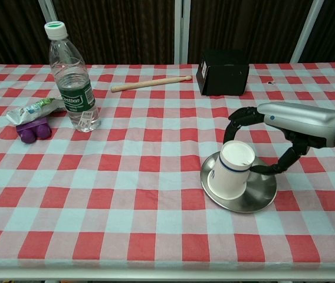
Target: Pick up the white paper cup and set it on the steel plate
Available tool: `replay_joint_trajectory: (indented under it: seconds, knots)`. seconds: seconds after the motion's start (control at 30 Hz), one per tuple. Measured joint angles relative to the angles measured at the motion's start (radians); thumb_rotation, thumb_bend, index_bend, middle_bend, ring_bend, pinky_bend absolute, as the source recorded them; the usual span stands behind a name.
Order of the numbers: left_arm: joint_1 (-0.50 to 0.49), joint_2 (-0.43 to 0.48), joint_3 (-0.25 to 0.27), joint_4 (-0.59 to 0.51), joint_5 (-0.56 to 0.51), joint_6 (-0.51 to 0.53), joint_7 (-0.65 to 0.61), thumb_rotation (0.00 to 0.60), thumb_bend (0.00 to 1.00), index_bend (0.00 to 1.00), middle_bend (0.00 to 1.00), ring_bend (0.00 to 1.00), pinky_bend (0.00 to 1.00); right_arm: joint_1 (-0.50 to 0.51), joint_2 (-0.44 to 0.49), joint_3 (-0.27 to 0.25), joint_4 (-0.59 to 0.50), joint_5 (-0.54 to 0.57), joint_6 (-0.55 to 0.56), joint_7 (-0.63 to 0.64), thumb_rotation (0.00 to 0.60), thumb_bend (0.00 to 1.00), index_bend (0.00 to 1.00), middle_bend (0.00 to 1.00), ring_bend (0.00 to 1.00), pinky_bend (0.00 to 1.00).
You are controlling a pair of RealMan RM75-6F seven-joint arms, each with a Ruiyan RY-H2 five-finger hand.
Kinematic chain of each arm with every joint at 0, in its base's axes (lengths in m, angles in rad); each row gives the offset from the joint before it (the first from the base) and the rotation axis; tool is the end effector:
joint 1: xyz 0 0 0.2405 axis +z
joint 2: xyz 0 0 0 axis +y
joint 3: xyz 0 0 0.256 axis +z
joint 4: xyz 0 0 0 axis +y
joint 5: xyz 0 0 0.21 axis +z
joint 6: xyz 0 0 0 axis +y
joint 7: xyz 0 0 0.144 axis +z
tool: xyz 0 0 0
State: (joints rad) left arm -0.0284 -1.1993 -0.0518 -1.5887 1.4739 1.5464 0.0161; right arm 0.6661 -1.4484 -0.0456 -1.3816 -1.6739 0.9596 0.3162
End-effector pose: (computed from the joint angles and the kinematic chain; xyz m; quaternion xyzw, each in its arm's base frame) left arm -0.3182 0.1633 0.1451 -0.5545 -0.4040 -0.3971 0.6096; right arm -0.1975 -0.2874 -0.0155 0.7955 -0.4140 0.3770 0.2318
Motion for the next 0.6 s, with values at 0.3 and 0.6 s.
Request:
replay_joint_trajectory:
  seconds: [0.3, 0.6]
  knots:
    - [0.001, 0.000, -0.001, 0.001, 0.003, 0.003, -0.003, 0.600, 0.11, 0.20, 0.16, 0.12, 0.16, 0.000, -0.009, 0.027, 0.028, 0.068, -0.005, -0.019, 0.600, 0.31, 0.54, 0.29, 0.07, 0.12]
    - [0.000, -0.001, -0.003, 0.003, 0.000, 0.000, -0.004, 0.600, 0.11, 0.20, 0.16, 0.12, 0.16, 0.004, 0.032, -0.029, -0.024, 0.006, 0.000, -0.025, 0.600, 0.31, 0.54, 0.30, 0.07, 0.12]
